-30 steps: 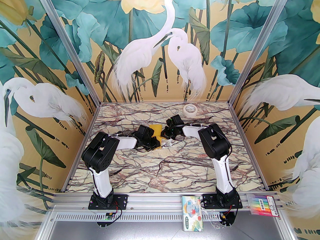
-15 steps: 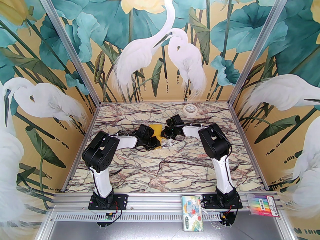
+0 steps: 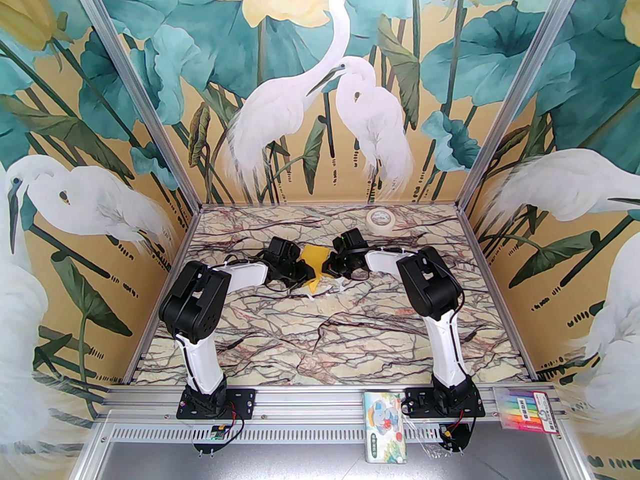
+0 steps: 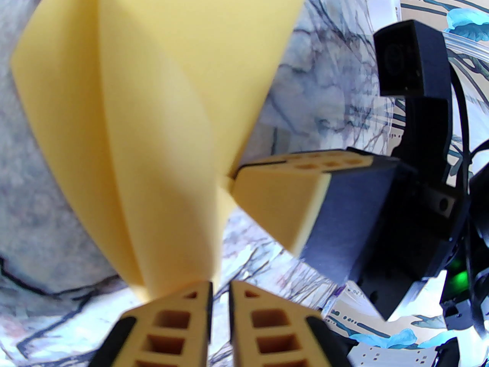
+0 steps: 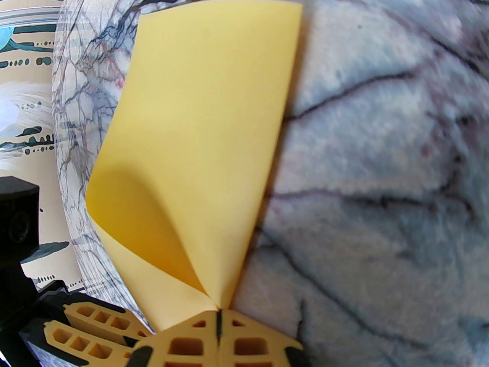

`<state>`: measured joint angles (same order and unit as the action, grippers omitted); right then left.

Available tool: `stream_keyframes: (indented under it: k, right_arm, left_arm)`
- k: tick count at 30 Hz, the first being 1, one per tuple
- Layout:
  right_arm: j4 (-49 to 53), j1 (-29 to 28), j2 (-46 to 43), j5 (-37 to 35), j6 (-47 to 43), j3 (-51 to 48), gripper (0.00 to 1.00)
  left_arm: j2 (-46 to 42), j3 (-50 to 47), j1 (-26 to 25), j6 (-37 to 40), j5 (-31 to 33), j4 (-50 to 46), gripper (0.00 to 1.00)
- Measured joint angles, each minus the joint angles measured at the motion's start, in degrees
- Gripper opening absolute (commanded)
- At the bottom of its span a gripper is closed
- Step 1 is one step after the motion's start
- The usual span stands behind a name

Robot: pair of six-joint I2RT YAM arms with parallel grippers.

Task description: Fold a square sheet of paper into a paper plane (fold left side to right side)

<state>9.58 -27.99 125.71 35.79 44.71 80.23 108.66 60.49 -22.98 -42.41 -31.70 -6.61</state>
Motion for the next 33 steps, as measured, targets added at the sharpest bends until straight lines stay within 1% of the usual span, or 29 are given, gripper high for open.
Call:
stream_keyframes:
  k: [26,33]
  right_arm:
    - [1.4,0.0,2.5,-0.2,-0.9,3.8,0.0]
    - [2.6,0.0,2.7,-1.2,-1.1,4.7,0.0]
  left_arm:
    - [1.0,-0.9,-0.7,0.0,0.0,0.0,0.16]
    - [1.0,-0.9,-0.7,0.0,0.0,0.0,0.15]
